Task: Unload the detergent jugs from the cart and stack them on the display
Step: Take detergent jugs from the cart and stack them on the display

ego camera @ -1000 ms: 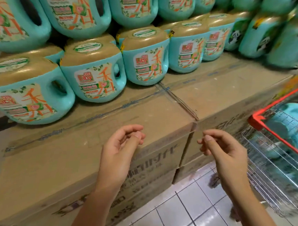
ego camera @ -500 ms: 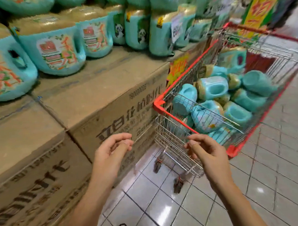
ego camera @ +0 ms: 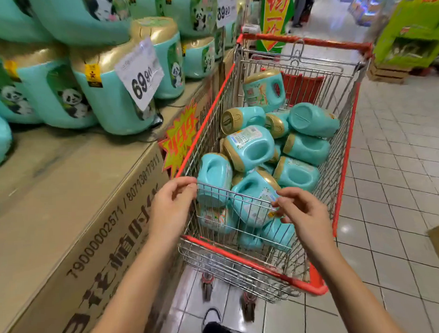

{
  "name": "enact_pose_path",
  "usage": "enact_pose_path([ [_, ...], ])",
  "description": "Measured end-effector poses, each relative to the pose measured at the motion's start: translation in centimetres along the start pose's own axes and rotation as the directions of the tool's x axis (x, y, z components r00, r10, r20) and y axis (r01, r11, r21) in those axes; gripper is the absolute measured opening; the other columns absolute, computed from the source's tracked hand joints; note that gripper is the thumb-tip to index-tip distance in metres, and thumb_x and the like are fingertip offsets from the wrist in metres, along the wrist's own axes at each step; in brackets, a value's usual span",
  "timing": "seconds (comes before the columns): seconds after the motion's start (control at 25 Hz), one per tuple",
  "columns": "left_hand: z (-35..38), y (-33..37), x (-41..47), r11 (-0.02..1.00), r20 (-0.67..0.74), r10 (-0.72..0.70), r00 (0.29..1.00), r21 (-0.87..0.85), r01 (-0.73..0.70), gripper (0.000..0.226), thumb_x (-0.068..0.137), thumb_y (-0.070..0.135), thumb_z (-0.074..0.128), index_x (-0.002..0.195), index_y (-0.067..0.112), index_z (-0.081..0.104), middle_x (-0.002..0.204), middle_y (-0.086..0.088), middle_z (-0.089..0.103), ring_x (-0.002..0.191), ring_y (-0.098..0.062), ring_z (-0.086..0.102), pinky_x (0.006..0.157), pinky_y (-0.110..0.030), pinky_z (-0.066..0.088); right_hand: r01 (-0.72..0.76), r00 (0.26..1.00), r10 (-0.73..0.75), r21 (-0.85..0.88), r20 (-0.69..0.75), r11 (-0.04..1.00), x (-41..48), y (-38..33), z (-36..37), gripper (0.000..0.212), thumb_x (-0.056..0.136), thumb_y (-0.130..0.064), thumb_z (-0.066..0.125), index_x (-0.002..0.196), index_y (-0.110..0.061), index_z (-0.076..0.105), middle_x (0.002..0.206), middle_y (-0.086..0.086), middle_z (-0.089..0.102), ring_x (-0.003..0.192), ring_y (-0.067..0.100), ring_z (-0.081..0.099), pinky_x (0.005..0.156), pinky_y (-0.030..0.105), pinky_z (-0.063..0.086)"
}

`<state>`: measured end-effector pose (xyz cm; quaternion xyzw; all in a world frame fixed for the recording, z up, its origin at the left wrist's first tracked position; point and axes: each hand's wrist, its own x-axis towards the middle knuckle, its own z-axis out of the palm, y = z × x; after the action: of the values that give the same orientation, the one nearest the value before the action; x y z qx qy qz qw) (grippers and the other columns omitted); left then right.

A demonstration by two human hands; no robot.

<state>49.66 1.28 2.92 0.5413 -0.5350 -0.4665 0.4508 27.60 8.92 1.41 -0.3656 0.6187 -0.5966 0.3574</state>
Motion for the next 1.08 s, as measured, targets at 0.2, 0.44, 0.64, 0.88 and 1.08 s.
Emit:
enact_pose_path([
  [0.2,6.4,0.2,15.2,0.998,0.158,0.021,0.987,0.057,-0.03,0.014,0.09,0.013,0.063,0.089,0.027,0.066,0.083,0.0,0.067,0.075,-0.01,0.06,0.069,-0.02,0.047,-0.022,0.994,0.01,-0.107,-0.11,0.994,12.5,1.1,0.8,0.011,0.089,-0.003,0.06,0.098,-0.008,0.065,0.076,0.005,0.065,0.063,0.009,0.059,0.057,0.016,0.048],
  [0.44,14.6,-4.5,27.9,0.972,0.187,-0.066,0.98,0.234,0.021,0.019,0.091,0.025,0.062,0.109,0.017,0.066,0.096,0.007,0.065,0.094,-0.011,0.059,0.066,-0.005,0.041,-0.148,0.98,0.104,-0.275,-0.168,0.95,26.9,6.6,0.0,0.036,0.088,-0.023,0.067,0.121,-0.011,0.057,0.097,-0.001,0.06,0.089,0.013,0.055,0.083,0.03,0.046],
  [0.64,18.0,-10.5,33.7,0.849,0.233,-0.341,0.911,0.493,0.192,0.073,0.084,0.07,0.051,0.14,0.022,0.046,0.138,-0.007,0.054,0.126,-0.025,0.05,0.092,-0.028,0.034,-0.427,0.904,0.426,-0.068,-0.023,0.902,34.6,12.1,-0.1,0.063,0.089,-0.041,0.063,0.141,-0.013,0.04,0.132,0.005,0.053,0.094,0.014,0.057,0.077,0.026,0.045],
  [0.88,19.3,-13.0,35.8,0.908,0.468,-0.392,0.792,0.337,0.25,0.037,0.086,0.059,0.06,0.083,0.027,0.077,0.096,0.006,0.077,0.083,-0.008,0.072,0.081,-0.029,0.051,-0.55,0.829,0.473,0.28,0.299,0.787,36.0,15.5,1.2,0.056,0.082,-0.052,0.059,0.129,-0.02,0.06,0.124,0.01,0.066,0.113,0.028,0.062,0.092,0.047,0.053],
  [1.08,18.3,-11.0,33.9,0.942,0.435,-0.317,0.843,0.246,0.228,0.033,0.085,0.05,0.067,0.107,0.027,0.07,0.11,0.002,0.074,0.096,-0.013,0.07,0.079,-0.023,0.052,-0.539,0.817,0.461,0.175,0.347,0.824,34.6,12.6,0.2,0.042,0.075,-0.048,0.065,0.109,-0.025,0.07,0.103,0.002,0.072,0.09,0.017,0.067,0.065,0.03,0.056],
])
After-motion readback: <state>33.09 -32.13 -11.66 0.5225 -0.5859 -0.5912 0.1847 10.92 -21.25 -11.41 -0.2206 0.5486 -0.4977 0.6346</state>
